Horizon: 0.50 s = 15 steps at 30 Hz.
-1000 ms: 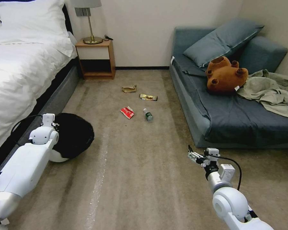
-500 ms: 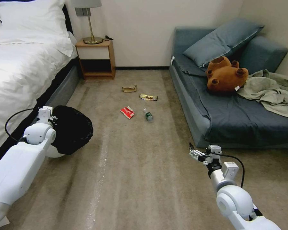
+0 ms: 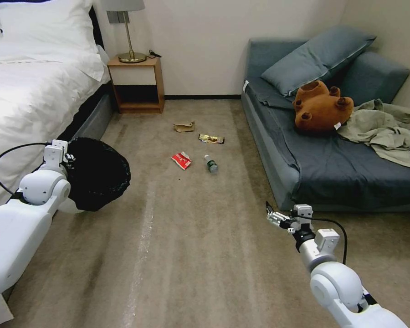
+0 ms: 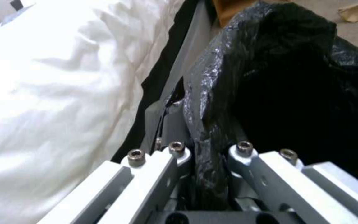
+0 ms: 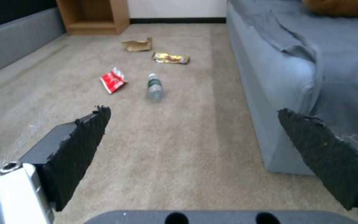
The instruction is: Pick up the trash bin, then pick up the garbage on the floor and place it into the trash bin.
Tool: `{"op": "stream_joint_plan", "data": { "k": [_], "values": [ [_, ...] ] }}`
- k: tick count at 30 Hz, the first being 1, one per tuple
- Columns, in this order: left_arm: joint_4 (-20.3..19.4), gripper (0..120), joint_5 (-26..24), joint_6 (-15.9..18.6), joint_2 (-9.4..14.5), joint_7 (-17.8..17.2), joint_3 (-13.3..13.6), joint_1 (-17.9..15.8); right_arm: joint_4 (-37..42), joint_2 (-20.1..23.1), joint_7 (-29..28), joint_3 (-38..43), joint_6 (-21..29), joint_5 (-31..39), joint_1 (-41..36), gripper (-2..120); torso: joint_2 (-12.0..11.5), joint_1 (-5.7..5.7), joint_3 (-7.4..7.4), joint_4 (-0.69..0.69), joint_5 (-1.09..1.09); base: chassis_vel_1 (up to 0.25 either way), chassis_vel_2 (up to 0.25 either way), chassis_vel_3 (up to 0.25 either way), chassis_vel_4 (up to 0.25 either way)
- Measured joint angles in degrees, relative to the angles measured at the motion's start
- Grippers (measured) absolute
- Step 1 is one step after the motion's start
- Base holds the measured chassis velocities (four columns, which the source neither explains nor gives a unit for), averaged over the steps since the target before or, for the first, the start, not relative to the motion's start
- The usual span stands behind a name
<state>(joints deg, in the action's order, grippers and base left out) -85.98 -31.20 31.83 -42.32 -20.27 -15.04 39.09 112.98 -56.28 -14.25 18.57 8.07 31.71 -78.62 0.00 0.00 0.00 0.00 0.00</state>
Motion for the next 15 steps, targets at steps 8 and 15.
{"op": "stream_joint_plan", "data": {
  "k": [8,15],
  "values": [
    [-0.8,5,0.0,-0.2,0.2,-0.2,-0.2,0.8,-0.2,-0.4,0.6,-1.2,-0.3,-0.6,-0.1,100,0.0,0.0,0.0,0.0,-0.01,0.0,0.0,0.0,0.0],
    [-1.3,5,0.1,-0.6,0.5,-0.2,-0.3,1.2,-0.4,-0.3,1.1,-1.7,-0.6,-0.9,0.0,100,0.0,0.0,0.0,0.0,0.0,0.0,0.0,0.0,0.0]
  ]
}}
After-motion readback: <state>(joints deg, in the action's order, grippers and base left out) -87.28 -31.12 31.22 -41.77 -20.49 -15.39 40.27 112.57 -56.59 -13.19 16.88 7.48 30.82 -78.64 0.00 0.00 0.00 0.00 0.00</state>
